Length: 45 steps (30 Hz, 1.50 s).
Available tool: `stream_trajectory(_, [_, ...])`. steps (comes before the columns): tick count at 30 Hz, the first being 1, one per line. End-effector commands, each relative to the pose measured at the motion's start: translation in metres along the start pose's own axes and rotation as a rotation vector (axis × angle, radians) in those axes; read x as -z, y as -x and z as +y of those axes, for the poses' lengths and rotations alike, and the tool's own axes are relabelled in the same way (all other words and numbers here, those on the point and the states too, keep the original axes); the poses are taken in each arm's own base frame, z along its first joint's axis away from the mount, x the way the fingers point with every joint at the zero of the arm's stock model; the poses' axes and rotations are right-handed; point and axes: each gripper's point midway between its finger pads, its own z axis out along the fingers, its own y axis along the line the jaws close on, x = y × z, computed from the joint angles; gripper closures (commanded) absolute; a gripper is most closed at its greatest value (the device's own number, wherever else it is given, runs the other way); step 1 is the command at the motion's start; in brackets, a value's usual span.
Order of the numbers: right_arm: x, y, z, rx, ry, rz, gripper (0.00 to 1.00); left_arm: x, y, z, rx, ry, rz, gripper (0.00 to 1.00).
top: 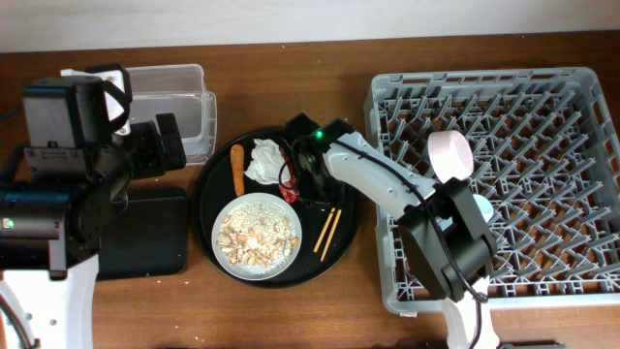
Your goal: Sort waste into correct bins and load items into the dishwasher rack
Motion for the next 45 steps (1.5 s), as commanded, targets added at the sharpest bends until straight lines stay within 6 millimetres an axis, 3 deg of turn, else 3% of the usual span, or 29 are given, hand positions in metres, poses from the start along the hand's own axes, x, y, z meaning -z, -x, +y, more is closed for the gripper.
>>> stream_trajectory(1, [-0.015, 0.001, -0.013, -0.044, -0.025, 0.025, 0.66, 0.0, 0.0, 0.002, 0.014, 0.012, -0.001, 0.01])
stream_trajectory(4, [-0.021, 0.0, -0.007, -0.027, 0.01, 0.033, 0.67, 0.0, 0.0, 0.002, 0.014, 0.012, -0.001, 0.01])
stream_trajectory(8, [-0.021, 0.002, -0.005, -0.006, 0.018, 0.025, 0.83, 0.0, 0.0, 0.002, 0.014, 0.012, -0.001, 0.01])
stream_trajectory(9, [-0.021, 0.002, -0.005, -0.006, 0.018, 0.025, 0.96, 0.0, 0.0, 0.002, 0.014, 0.012, -0.001, 0.01])
stream_trajectory(11, [-0.014, 0.005, -0.003, 0.04, 0.033, 0.009, 0.96, 0.0, 0.0, 0.002, 0.014, 0.012, -0.001, 0.01])
stream_trajectory(12, [0.0, 0.01, 0.002, 0.097, 0.057, -0.02, 0.96, 0.0, 0.0, 0.002, 0.014, 0.012, -0.001, 0.01])
stream_trajectory(15, [0.07, 0.023, 0.015, 0.221, 0.163, -0.17, 0.96, 0.0, 0.0, 0.002, 0.014, 0.012, -0.001, 0.01])
stream_trajectory(17, [0.111, 0.026, 0.009, 0.214, 0.209, -0.253, 0.96, 0.0, 0.0, 0.002, 0.014, 0.012, -0.001, 0.01])
stream_trajectory(18, [0.135, 0.031, -0.014, 0.177, 0.193, -0.304, 0.96, 0.0, 0.0, 0.002, 0.014, 0.012, -0.001, 0.01])
stream_trajectory(21, [0.158, 0.044, -0.084, 0.096, 0.045, -0.361, 0.96, 0.0, 0.0, 0.002, 0.014, 0.012, -0.001, 0.01])
stream_trajectory(24, [0.149, 0.06, -0.135, 0.165, -0.038, -0.316, 0.96, 0.0, 0.0, 0.002, 0.014, 0.012, -0.001, 0.01])
stream_trajectory(27, [0.13, 0.068, -0.152, 0.174, -0.037, -0.249, 0.96, 0.0, 0.0, 0.002, 0.014, 0.012, -0.001, 0.01])
stream_trajectory(28, [0.123, 0.067, -0.146, 0.213, -0.019, -0.22, 0.95, 0.0, 0.0, 0.002, 0.014, 0.012, -0.001, 0.01])
stream_trajectory(29, [0.117, 0.065, -0.144, 0.221, -0.027, -0.202, 0.87, 0.0, 0.0, 0.002, 0.014, 0.012, -0.001, 0.01])
stream_trajectory(31, [0.113, 0.063, -0.134, 0.247, -0.027, -0.195, 0.63, 0.0, 0.0, 0.002, 0.014, 0.012, -0.001, 0.01])
stream_trajectory(35, [0.121, 0.056, -0.116, 0.284, -0.014, -0.221, 0.5, 0.0, 0.0, 0.002, 0.014, 0.012, -0.001, 0.01])
stream_trajectory(36, [0.123, 0.053, -0.11, 0.292, 0.009, -0.22, 0.49, 0.0, 0.0, 0.002, 0.014, 0.012, -0.001, 0.01])
stream_trajectory(39, [0.124, 0.03, -0.048, 0.395, 0.21, -0.192, 0.49, 0.0, 0.0, 0.002, 0.014, 0.012, -0.001, 0.01])
stream_trajectory(41, [0.121, 0.026, -0.023, 0.411, 0.225, -0.217, 0.53, 0.0, 0.0, 0.002, 0.014, 0.012, -0.001, 0.01])
stream_trajectory(44, [0.095, 0.022, 0.013, 0.376, 0.235, -0.202, 0.59, 0.0, 0.0, 0.002, 0.014, 0.012, -0.001, 0.01])
stream_trajectory(45, [0.075, 0.02, 0.026, 0.358, 0.228, -0.174, 0.65, 0.0, 0.0, 0.002, 0.014, 0.012, -0.001, 0.01])
